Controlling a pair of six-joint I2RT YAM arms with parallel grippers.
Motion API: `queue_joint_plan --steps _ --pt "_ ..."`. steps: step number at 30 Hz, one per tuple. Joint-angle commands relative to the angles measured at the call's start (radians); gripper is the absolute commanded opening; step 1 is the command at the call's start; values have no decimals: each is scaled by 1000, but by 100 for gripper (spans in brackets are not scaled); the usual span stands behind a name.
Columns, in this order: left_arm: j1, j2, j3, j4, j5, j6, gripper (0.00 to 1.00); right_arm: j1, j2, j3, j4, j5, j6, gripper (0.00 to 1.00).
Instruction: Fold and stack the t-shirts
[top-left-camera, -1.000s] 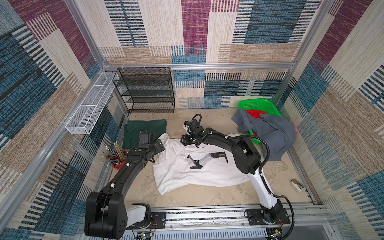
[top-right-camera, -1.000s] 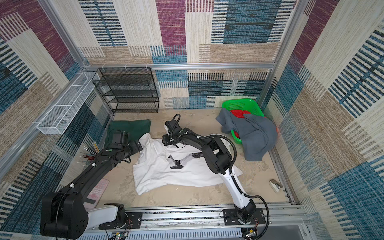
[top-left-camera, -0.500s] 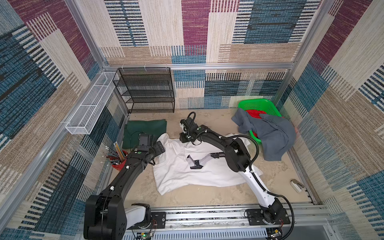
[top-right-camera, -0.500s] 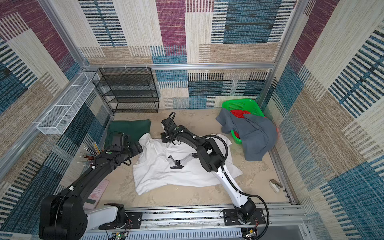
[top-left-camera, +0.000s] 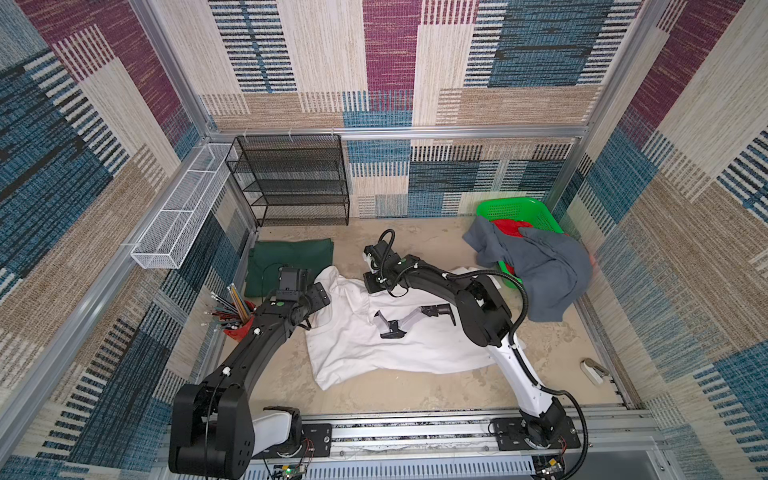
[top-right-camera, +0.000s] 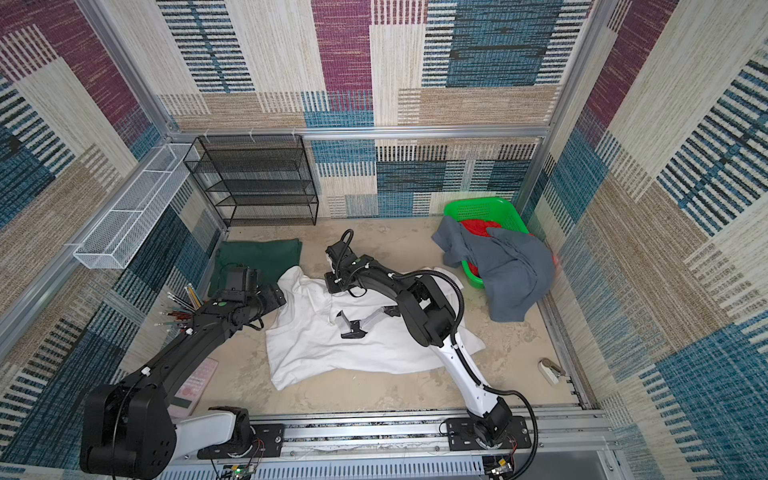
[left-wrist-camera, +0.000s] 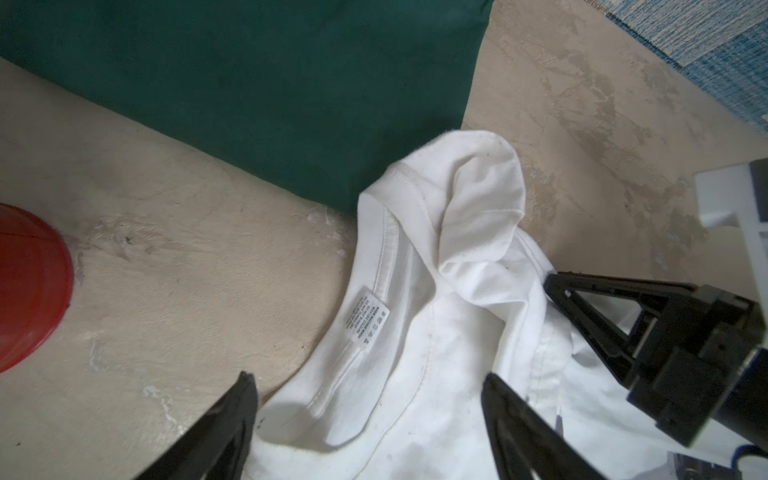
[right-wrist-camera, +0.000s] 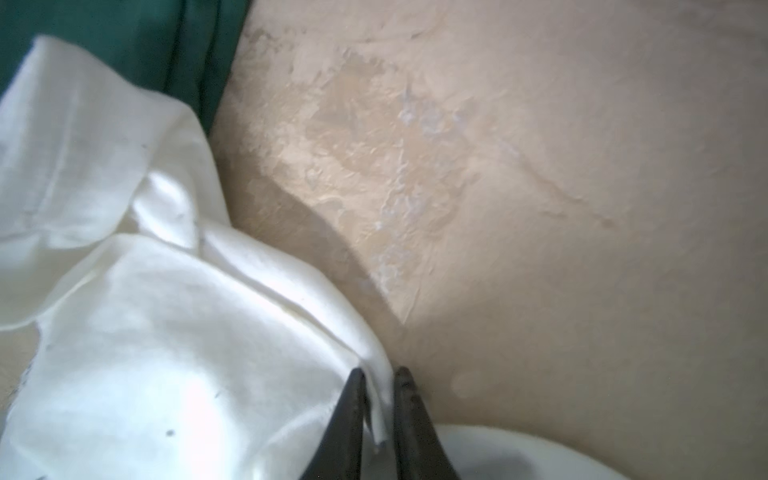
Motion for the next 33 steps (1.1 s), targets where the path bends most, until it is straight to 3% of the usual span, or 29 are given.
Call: queue_joint_plan --steps 1,17,28,33 --pt "2 1 0 16 3 1 86 3 -23 -11 50 -15 4 17" --pt "2 1 -8 25 4 4 86 5 7 44 40 -51 4 26" --pt "3 0 -10 27 12 3 86 10 20 72 -31 89 -9 35" --pt "3 1 -14 33 17 0 86 13 43 100 -63 95 -11 35"
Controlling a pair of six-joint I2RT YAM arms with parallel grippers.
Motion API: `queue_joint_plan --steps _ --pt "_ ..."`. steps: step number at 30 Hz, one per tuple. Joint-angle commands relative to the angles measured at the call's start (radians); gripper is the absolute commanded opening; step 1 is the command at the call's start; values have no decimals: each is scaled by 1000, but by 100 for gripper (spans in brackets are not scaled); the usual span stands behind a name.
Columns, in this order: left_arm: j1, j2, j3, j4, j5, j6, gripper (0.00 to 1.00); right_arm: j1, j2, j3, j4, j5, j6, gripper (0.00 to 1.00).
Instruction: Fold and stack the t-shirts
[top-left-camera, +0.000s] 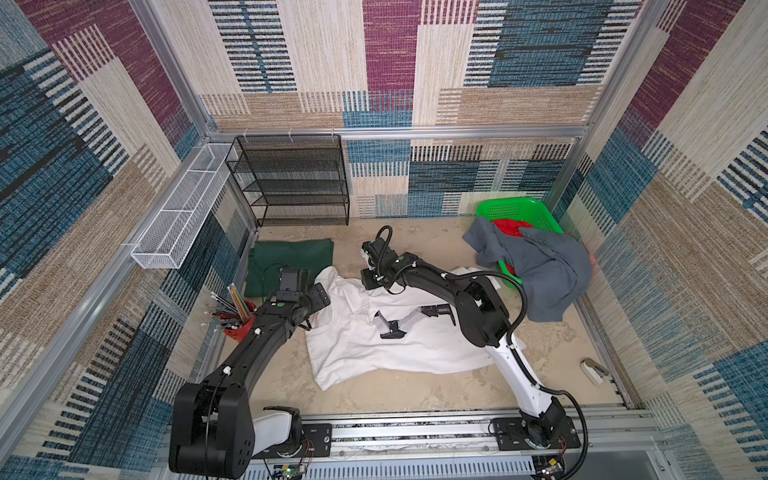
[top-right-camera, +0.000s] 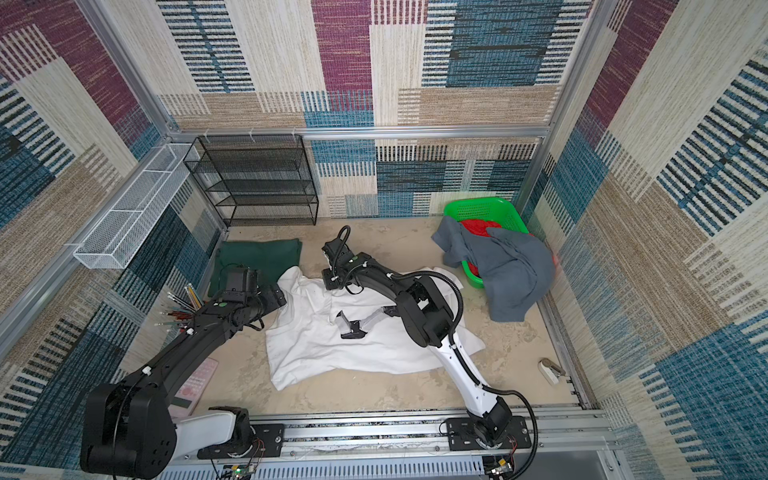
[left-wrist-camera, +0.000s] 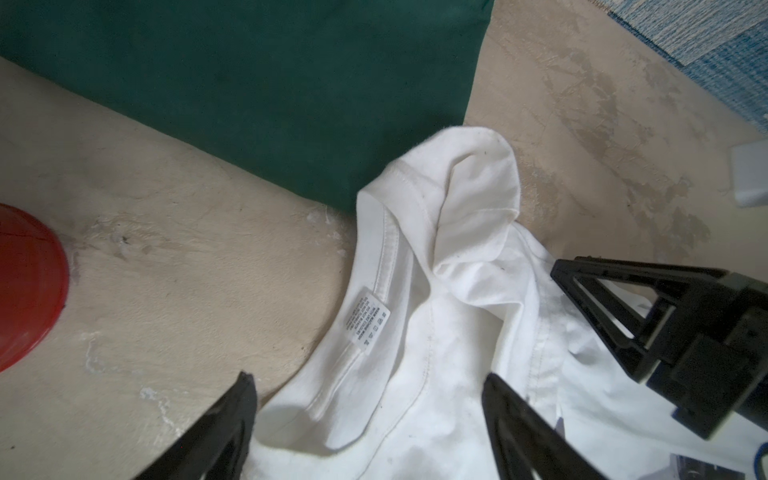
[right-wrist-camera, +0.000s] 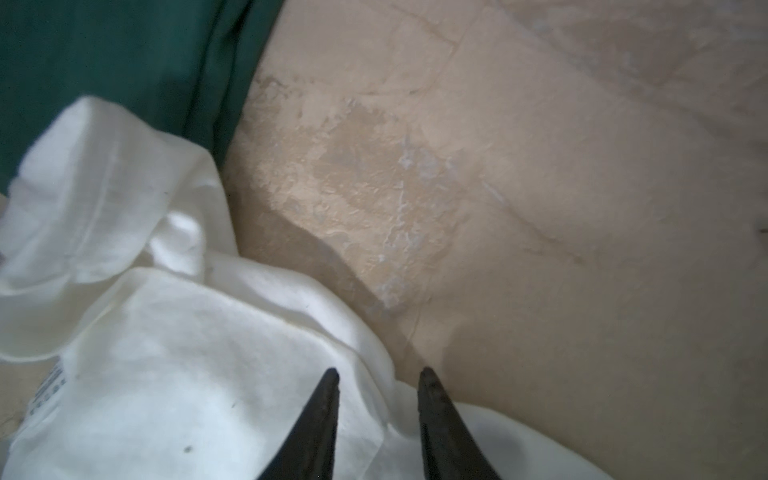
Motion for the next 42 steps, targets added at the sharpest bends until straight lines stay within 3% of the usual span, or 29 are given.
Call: queue_joint_plan --steps 1,7,16,22,26,36,42 --pt "3 -2 -5 19 17 1 86 6 14 19 -27 24 -10 34" --pt "1 -8 -6 14 13 2 86 15 1 9 -9 5 -13 22" --pt "3 -11 -16 20 16 -2 86 32 -31 -4 -13 20 -20 11" --pt "3 -6 -13 19 20 0 86 34 -26 7 -21 26 -22 11" --pt "3 -10 -14 18 22 0 86 36 -7 37 -48 31 -23 24" --pt "3 -12 -19 19 23 0 86 42 -2 35 -61 37 -8 24" --pt "3 -15 -17 15 25 2 86 42 21 66 -99 99 -12 26"
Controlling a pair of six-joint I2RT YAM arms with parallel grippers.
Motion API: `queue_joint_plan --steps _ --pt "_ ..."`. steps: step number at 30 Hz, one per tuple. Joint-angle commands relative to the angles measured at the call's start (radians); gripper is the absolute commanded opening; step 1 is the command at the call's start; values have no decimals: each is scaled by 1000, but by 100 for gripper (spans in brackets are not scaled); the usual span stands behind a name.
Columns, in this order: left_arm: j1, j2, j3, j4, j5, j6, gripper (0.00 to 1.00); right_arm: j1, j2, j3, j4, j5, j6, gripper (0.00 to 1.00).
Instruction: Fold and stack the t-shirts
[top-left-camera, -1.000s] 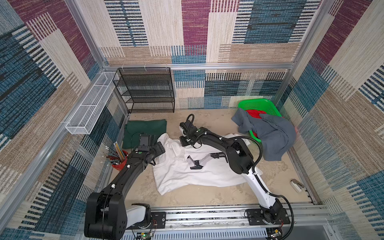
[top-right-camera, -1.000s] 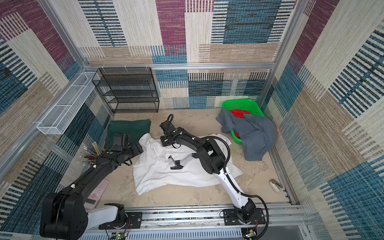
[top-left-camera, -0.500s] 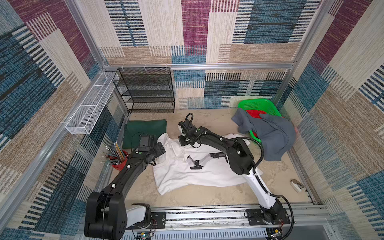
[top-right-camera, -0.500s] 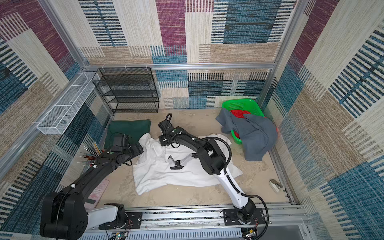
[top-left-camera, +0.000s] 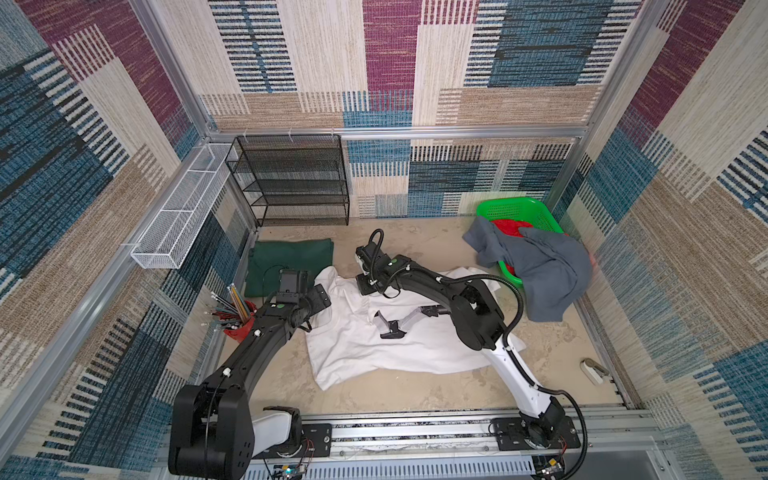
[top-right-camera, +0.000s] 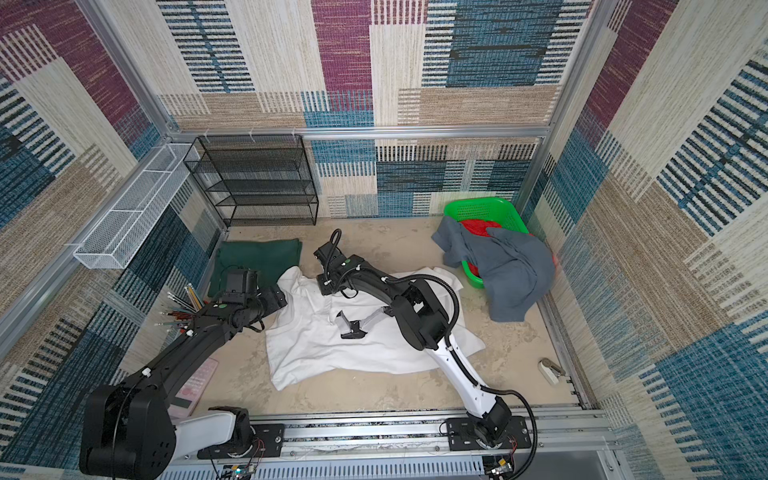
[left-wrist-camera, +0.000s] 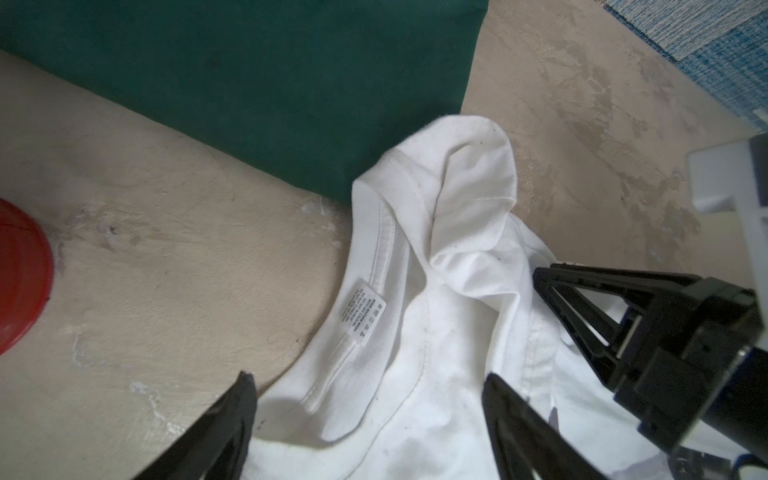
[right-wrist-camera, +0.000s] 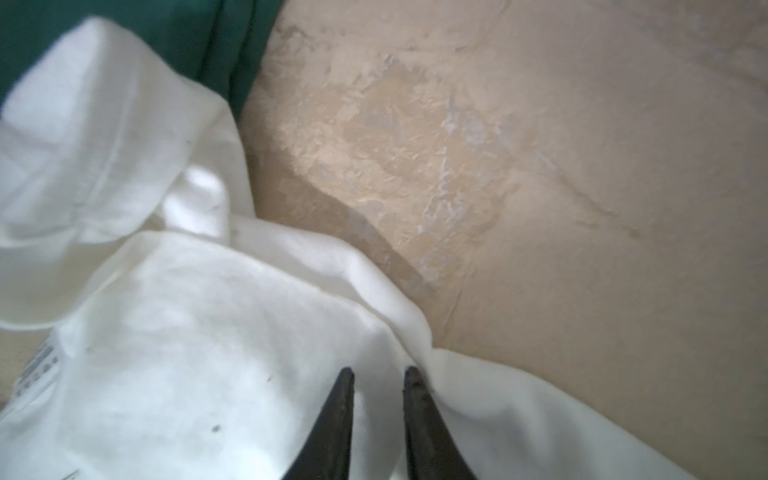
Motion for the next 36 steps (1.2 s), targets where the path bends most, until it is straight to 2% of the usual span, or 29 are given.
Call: queue_joint_plan --steps 1,3,10,21,29,33,36 --pt "2 -9 -5 16 2 12 86 0 3 18 -21 56 2 29" --pt "2 -12 -7 15 3 10 86 0 5 28 -28 72 1 40" --pt "2 -13 -7 10 3 12 86 0 5 29 -34 82 5 42" --pt "2 -9 -7 8 2 13 86 1 10 22 -1 8 0 35" --pt "2 -1 -7 5 3 15 86 1 22 29 -17 56 7 34" --pt "2 -2 -7 2 2 16 86 1 33 41 -18 41 1 34" --pt "2 -3 -8 2 0 16 86 1 36 51 -21 36 1 28"
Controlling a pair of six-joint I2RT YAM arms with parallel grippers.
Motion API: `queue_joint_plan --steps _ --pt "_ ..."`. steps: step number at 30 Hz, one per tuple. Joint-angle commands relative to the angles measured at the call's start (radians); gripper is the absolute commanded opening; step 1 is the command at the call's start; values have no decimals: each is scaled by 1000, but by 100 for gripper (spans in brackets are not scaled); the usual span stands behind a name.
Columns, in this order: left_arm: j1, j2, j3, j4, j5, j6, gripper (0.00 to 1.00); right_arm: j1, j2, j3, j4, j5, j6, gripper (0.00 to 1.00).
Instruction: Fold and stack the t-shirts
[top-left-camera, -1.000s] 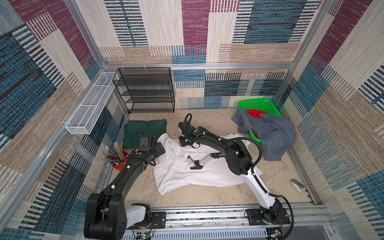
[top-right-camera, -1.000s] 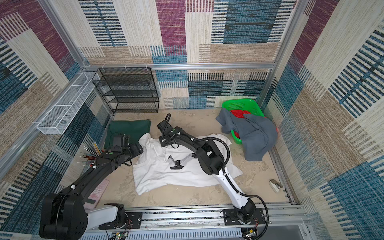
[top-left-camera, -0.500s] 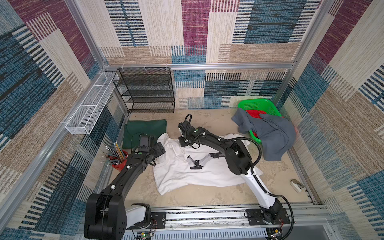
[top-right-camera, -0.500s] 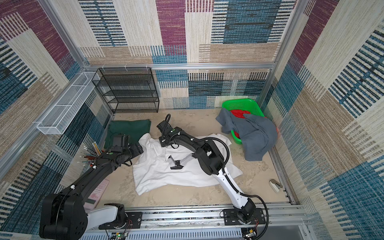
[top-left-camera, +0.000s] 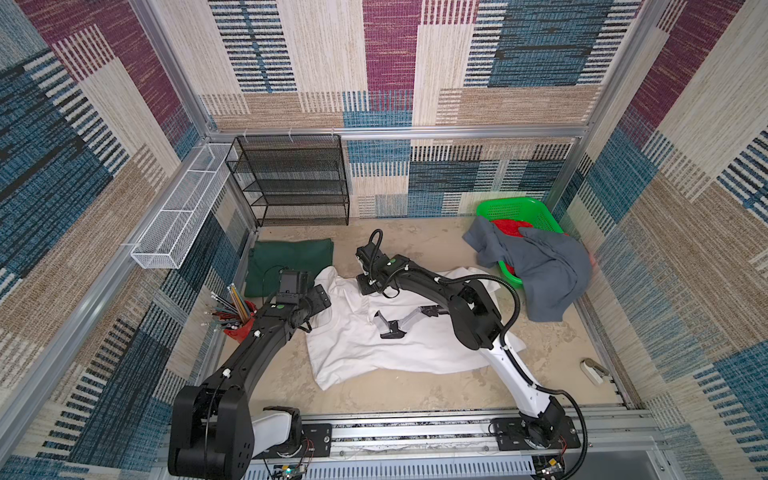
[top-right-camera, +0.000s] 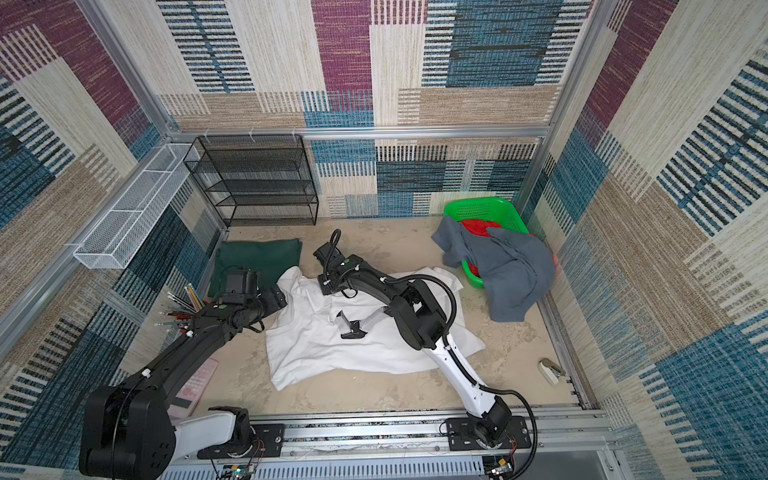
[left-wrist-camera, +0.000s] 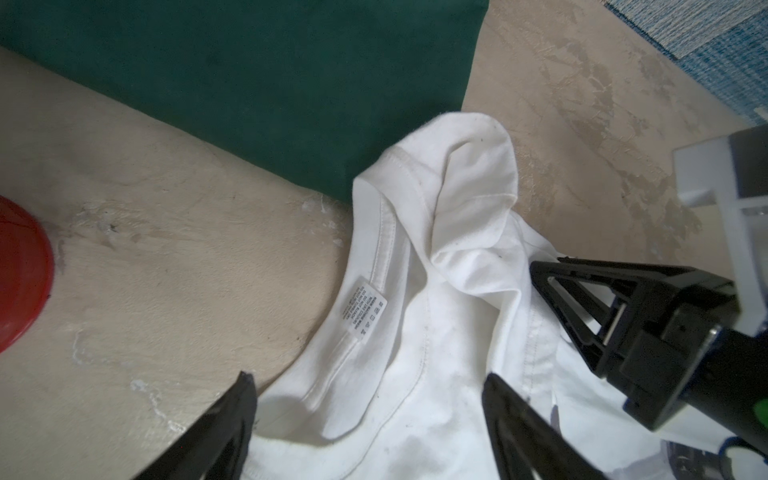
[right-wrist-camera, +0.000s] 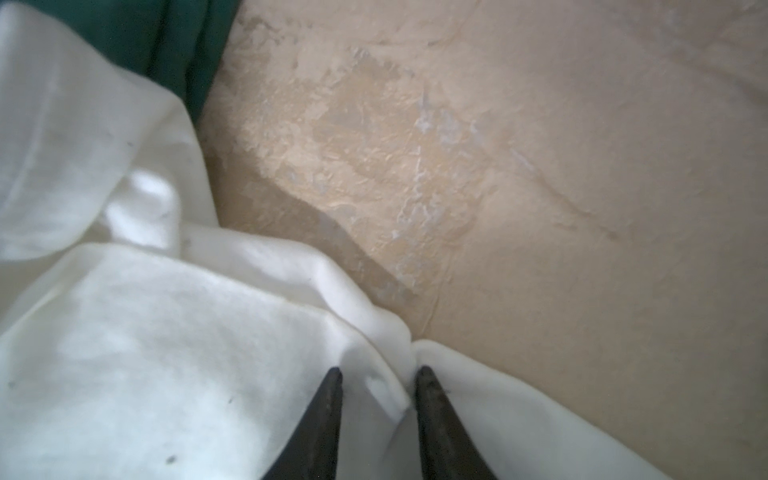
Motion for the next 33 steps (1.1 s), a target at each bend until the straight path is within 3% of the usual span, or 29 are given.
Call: queue_joint_plan --steps 1,6,12,26,28,33 --pt "2 2 -4 4 1 15 86 1 3 11 3 11 1 25" --pt "2 3 -4 2 1 12 86 1 -16 5 7 14 3 7" --pt "2 0 -5 0 -2 8 86 4 -48 14 -6 -5 17 0" --pt "2 8 -4 3 5 4 86 17 -95 -13 -5 -33 36 0" --pt "2 8 -4 5 5 3 86 19 -97 -20 1 -36 34 12" --pt "2 4 -2 2 5 3 86 19 -88 -20 9 -51 33 17"
